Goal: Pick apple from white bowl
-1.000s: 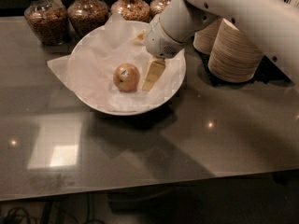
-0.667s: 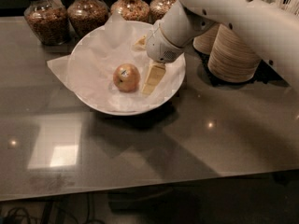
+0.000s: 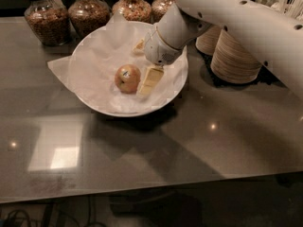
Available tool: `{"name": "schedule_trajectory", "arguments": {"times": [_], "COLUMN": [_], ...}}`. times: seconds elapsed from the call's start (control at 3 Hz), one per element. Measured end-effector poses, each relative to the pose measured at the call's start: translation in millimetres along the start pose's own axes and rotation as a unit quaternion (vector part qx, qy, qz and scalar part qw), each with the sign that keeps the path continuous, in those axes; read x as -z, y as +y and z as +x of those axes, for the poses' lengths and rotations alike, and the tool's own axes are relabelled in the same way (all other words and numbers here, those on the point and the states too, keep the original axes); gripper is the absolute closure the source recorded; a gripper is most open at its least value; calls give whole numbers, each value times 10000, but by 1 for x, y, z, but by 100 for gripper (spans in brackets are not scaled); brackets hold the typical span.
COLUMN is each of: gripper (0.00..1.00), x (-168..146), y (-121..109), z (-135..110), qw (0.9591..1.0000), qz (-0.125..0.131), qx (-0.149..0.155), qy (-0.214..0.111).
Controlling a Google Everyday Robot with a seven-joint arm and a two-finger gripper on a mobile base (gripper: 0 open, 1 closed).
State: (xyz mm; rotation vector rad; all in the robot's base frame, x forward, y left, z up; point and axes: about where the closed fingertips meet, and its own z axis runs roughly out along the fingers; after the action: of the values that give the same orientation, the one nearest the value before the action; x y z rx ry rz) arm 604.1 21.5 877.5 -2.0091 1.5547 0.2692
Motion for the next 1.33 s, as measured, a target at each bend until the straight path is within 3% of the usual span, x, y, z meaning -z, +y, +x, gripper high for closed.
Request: {"name": "schedule_trajectory", "arguments": {"times": [1.0,1.33], "gripper": [30,49], "x": [-34,-37], "y": [-3,-2], "z": [-4,-4], "qw": [9995,9994], "qz": [-196,-226], "qx": [187,178], "qy": [189,189]}}
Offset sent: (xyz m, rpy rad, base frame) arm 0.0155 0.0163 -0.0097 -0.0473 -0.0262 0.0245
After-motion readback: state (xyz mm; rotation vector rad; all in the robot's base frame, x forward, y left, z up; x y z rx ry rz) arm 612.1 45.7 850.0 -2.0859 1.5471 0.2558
